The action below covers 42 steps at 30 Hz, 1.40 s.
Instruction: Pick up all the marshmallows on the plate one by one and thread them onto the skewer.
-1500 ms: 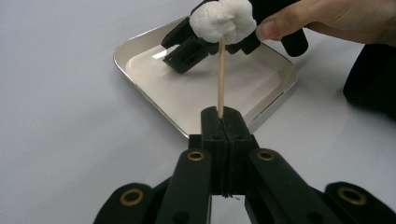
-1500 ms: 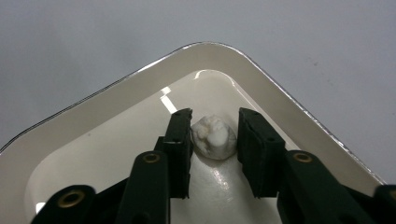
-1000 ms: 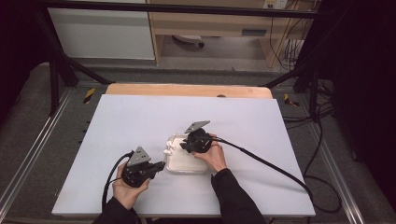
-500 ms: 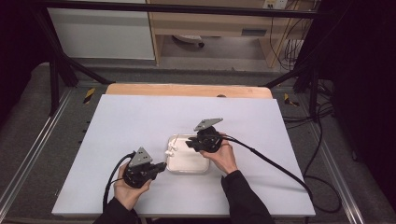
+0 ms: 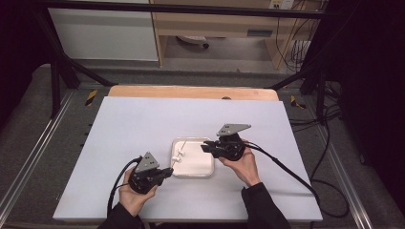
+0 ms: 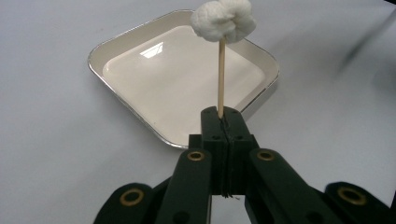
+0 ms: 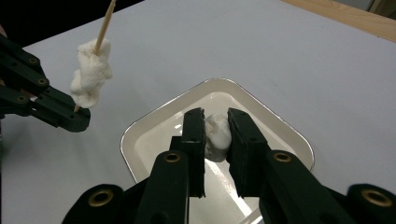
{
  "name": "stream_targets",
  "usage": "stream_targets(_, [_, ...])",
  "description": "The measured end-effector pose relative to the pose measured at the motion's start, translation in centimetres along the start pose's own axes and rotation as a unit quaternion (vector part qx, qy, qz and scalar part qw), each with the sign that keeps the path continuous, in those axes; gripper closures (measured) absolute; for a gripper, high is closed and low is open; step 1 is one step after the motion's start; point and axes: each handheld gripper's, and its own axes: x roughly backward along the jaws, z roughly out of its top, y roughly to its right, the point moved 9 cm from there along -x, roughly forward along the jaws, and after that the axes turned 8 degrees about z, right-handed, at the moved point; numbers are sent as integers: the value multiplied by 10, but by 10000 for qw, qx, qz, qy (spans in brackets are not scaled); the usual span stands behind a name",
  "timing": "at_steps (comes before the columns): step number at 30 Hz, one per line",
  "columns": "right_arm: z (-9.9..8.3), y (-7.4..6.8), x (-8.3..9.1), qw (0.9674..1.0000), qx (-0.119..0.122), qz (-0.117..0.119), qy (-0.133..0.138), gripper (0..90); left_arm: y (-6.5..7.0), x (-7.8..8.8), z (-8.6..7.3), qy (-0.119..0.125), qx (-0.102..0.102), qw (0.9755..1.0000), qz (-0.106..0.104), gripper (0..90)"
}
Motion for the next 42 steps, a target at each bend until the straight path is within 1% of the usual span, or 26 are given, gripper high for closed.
stream_targets(4, [1, -3, 11, 9999, 1, 23, 114, 775, 3, 0, 1, 13, -27, 10000, -23, 891])
stream_targets(12, [14, -10, 32, 9989, -7, 143, 439, 778, 6, -1, 1, 5, -93, 9999, -52, 891])
stream_targets(18, [21, -12, 42, 9979, -43, 205, 608, 781, 10, -1, 2, 2, -137, 9998, -107, 891])
stream_targets(29, [34, -21, 49, 9963, -47, 312, 800, 782, 15, -3, 2, -5, -211, 9997, -157, 892])
stream_targets(34, [41, -23, 49, 9954, -98, 331, 893, 782, 16, -2, 2, 7, -219, 9996, -168, 892])
stream_targets(37, [45, -24, 49, 9940, -152, 400, 1007, 783, 17, -3, 3, 12, -228, 9996, -174, 891])
stream_targets(42, [51, -28, 45, 9921, -214, 540, 1112, 784, 19, -3, 3, 15, -267, 9995, -193, 891])
